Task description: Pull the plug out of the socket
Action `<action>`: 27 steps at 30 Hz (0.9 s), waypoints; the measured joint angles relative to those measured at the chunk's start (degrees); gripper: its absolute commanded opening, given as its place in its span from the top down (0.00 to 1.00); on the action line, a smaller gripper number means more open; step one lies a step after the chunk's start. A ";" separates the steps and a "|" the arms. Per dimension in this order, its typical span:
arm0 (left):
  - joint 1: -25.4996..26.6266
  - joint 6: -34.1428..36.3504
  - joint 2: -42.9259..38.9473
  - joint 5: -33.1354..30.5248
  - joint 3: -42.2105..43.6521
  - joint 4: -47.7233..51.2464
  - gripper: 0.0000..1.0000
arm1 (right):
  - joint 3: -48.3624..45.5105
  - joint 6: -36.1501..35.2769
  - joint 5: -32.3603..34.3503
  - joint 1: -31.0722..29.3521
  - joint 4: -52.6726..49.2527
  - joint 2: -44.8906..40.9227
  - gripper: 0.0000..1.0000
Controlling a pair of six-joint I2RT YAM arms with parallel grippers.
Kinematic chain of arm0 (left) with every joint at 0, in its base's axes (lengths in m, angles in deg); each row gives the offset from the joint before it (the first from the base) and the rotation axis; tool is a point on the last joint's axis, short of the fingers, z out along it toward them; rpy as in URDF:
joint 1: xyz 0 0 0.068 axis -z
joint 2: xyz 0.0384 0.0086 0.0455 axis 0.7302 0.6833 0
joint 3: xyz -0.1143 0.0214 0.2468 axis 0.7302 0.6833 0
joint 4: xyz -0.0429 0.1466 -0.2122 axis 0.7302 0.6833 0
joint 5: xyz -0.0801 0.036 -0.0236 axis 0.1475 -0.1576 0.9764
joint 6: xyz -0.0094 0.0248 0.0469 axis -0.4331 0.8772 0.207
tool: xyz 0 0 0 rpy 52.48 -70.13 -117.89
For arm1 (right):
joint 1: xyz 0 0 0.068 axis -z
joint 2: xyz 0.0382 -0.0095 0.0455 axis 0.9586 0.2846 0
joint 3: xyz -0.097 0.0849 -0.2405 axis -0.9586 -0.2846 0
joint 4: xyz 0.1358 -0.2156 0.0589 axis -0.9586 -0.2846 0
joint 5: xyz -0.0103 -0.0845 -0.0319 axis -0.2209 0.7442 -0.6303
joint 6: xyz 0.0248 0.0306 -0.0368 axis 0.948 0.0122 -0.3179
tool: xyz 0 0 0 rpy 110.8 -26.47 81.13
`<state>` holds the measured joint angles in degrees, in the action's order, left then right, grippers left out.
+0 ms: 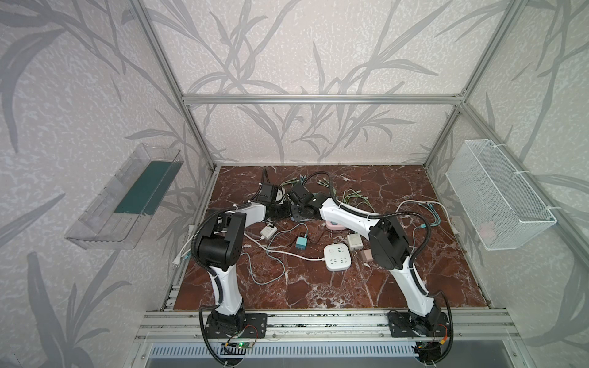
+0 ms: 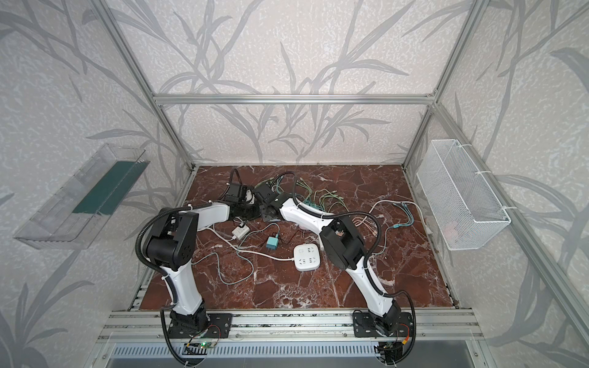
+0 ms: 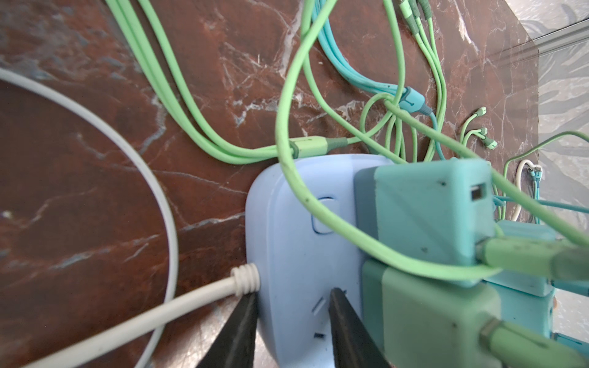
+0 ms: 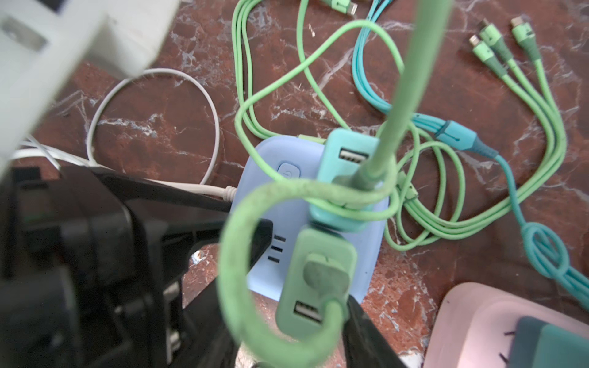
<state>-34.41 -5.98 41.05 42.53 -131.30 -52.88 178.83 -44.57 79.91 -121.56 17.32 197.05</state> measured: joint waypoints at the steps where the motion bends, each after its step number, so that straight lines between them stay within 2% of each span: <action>1: 0.00 0.00 0.00 0.00 0.00 0.02 0.61 | 0.50 -0.09 0.17 0.11 -0.24 0.02 0.50; 8: 0.00 0.00 -0.02 0.00 0.00 0.02 0.62 | 7.52 -1.03 1.53 0.70 -2.99 2.89 0.56; 17: 0.00 0.04 -0.02 -0.04 0.00 0.02 0.61 | 11.15 -1.44 2.60 1.07 -7.08 6.25 0.57; 27: 0.04 0.04 -0.02 0.02 0.00 0.28 0.62 | 11.98 -0.68 2.86 1.07 -8.74 7.34 0.73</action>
<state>-34.37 -5.94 41.03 42.56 -131.30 -52.59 190.81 -45.24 82.78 -120.49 8.58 204.40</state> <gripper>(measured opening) 0.386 0.307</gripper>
